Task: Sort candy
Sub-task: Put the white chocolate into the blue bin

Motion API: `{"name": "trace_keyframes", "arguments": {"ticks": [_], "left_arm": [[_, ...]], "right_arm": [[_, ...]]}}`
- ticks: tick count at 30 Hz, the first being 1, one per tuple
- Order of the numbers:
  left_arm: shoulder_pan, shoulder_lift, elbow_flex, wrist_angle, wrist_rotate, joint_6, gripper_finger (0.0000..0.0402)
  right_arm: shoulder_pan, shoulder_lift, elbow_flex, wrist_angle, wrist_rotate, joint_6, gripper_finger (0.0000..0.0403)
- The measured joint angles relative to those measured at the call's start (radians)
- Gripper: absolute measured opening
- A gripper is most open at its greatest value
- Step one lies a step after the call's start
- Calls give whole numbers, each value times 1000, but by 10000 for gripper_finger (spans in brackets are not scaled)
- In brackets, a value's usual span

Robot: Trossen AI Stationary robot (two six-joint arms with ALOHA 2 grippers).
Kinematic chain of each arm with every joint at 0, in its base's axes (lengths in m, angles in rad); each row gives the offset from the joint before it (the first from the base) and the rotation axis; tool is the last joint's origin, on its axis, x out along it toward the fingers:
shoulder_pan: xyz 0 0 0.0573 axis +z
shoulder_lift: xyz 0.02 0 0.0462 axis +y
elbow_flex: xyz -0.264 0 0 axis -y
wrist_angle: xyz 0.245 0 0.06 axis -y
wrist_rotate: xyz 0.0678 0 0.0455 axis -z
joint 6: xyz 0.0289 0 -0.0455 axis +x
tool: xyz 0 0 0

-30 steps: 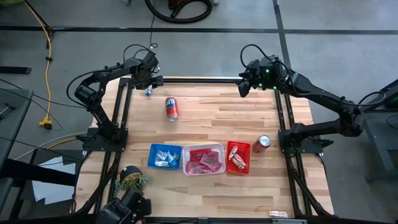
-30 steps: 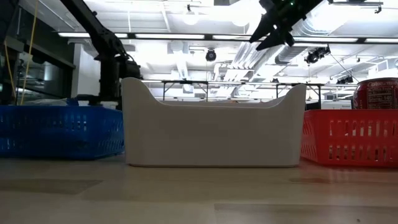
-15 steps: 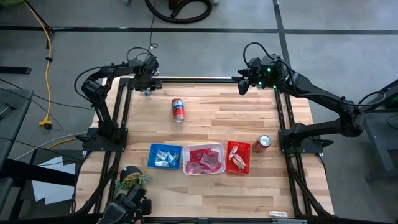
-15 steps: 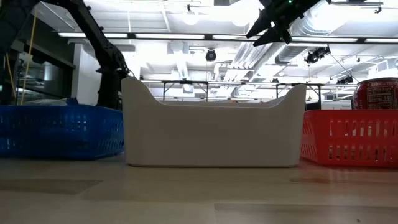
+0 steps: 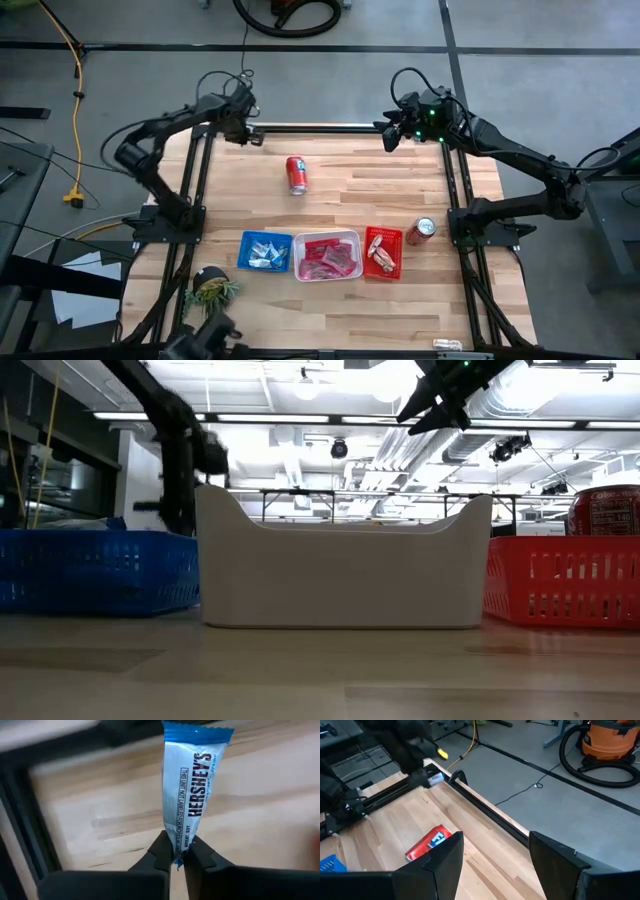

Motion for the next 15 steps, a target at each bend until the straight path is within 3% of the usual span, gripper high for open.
{"name": "trace_keyframes", "arguments": {"ticks": [7,11,15], "left_arm": [[-234,-255,0,-2,150,234,3],[-482,-337,1,-10,190,305,2],[-763,-352,1,-75,144,249,1]], "right_arm": [[0,0,0,-1,-21,-7,220],[0,0,0,-28,-65,-58,220],[0,0,0,-34,-102,-87,220]]}}
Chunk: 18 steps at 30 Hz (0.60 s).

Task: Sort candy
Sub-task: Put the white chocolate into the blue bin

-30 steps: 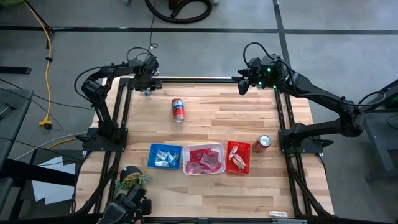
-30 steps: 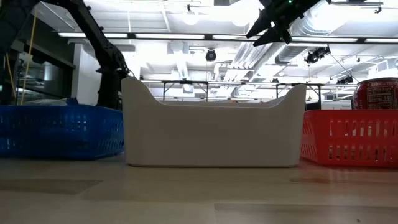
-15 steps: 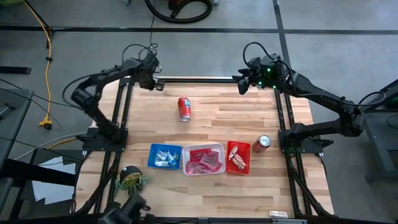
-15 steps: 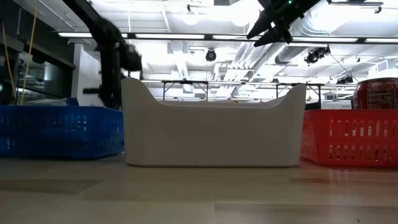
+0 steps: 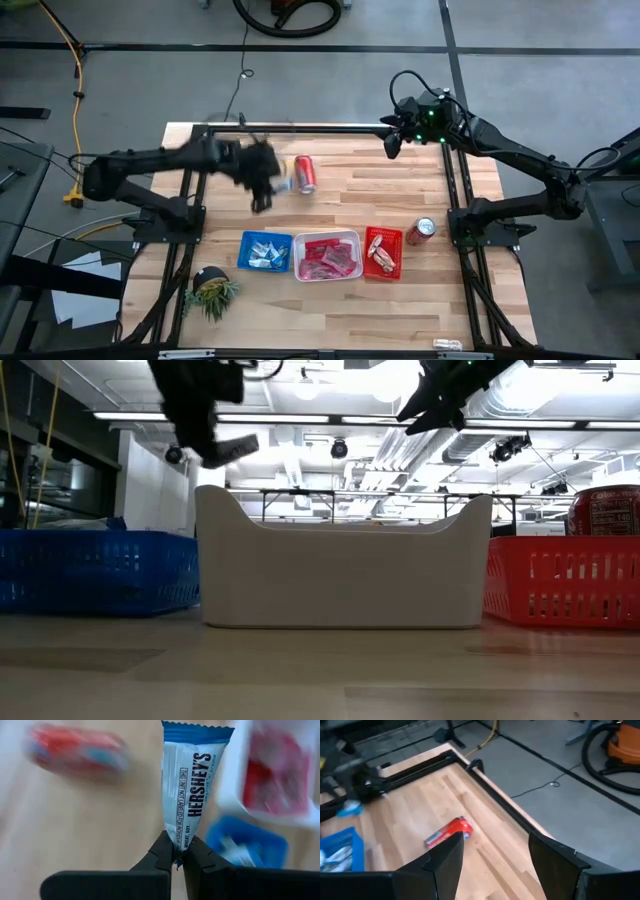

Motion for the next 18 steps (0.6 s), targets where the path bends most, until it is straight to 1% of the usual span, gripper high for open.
{"name": "trace_keyframes", "arguments": {"ticks": [4,6,8,10,13,18], "left_arm": [[-254,22,-1,-65,-62,-109,1],[-357,38,-2,-86,-89,-138,1],[-435,55,-3,-86,-121,-158,1],[-485,68,-27,-75,-141,-177,0],[-525,75,-115,-69,-141,-224,0],[-535,69,-260,37,-154,-266,0]], "right_arm": [[0,0,0,1,-56,-1,220],[3,0,0,2,-87,12,220],[10,0,0,5,-125,52,220],[23,0,0,18,-169,106,220],[54,0,0,37,-210,174,220],[127,-1,0,43,-216,278,220]]}}
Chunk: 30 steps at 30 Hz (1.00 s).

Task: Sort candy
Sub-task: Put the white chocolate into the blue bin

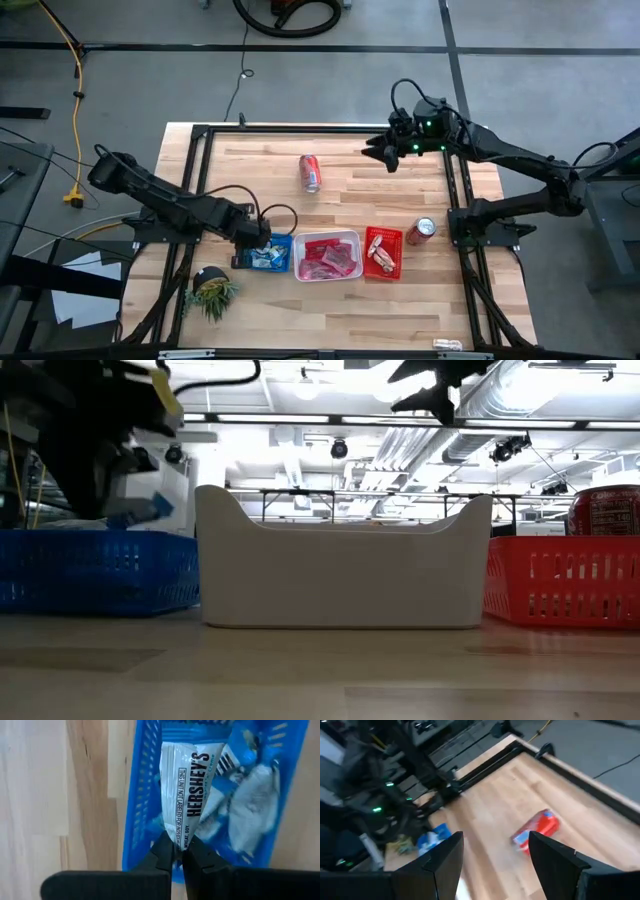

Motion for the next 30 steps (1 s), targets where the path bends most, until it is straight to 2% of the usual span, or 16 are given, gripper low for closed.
{"name": "trace_keyframes", "arguments": {"ticks": [3,7,14,18,23,27,30], "left_arm": [[-3,0,-49,94,-8,43,0],[-5,-1,-88,125,-8,109,0],[-4,-1,-96,126,-10,130,24],[-4,-1,-96,126,-7,148,63],[-4,-1,-83,104,35,133,132],[-4,-1,-15,54,41,84,189],[3,-1,74,-28,39,105,222]], "right_arm": [[47,0,0,0,0,58,220],[100,-2,0,0,6,121,220],[175,-11,0,1,112,167,220],[193,-20,0,1,125,176,220],[204,-45,0,0,127,186,220],[204,-74,0,1,131,195,220],[204,-98,0,-1,144,213,220]]}}
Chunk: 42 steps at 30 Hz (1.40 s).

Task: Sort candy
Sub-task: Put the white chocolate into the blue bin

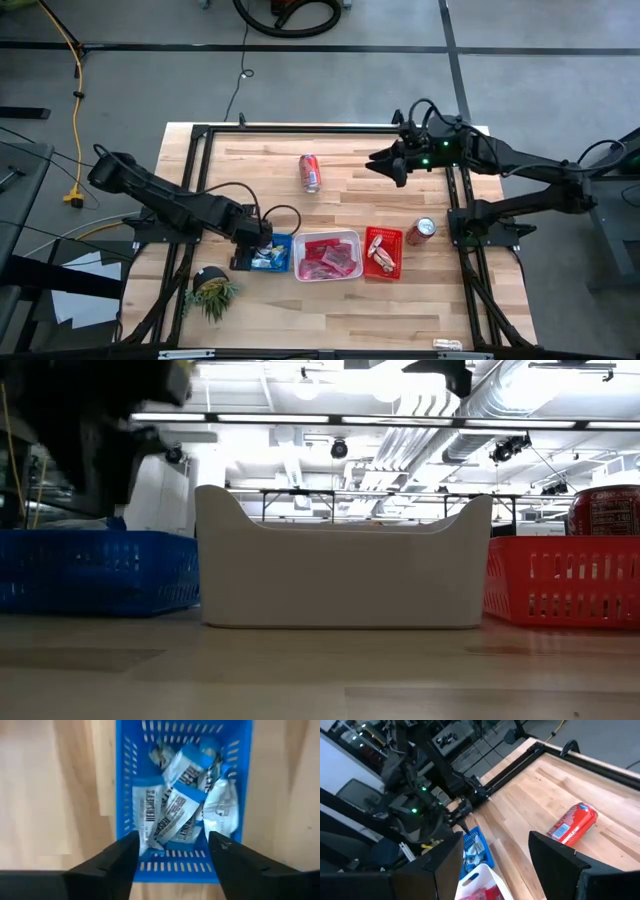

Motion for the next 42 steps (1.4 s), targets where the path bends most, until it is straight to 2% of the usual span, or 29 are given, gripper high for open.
{"name": "trace_keyframes", "arguments": {"ticks": [3,6,8,11,13,16,20,25,28,33,37,42], "left_arm": [[11,-1,96,-100,-63,53,240],[40,-35,159,-100,-163,94,244],[75,-72,167,-40,-221,96,245],[165,-139,149,84,-251,116,245],[246,-185,118,179,-247,134,245],[388,-226,72,322,-185,147,245],[569,-232,36,505,-89,101,245],[713,-191,35,691,-68,77,245],[777,-170,35,831,-68,75,245],[890,-144,52,985,-68,76,245],[1007,-114,93,1021,-66,88,245],[1159,-42,112,1011,44,151,245]], "right_arm": [[0,-17,0,-22,32,16,220],[0,-17,0,-92,87,62,220],[0,-12,0,-172,140,120,220],[0,8,-1,-331,233,225,220],[0,19,-17,-395,302,273,220],[-38,32,-72,-425,394,310,220],[-201,40,-186,-344,428,336,220],[-466,70,-346,-110,363,302,220],[-586,123,-411,23,319,310,220],[-675,237,-426,111,317,331,220],[-703,328,-378,116,404,357,220],[-740,442,-307,113,425,418,220]]}}
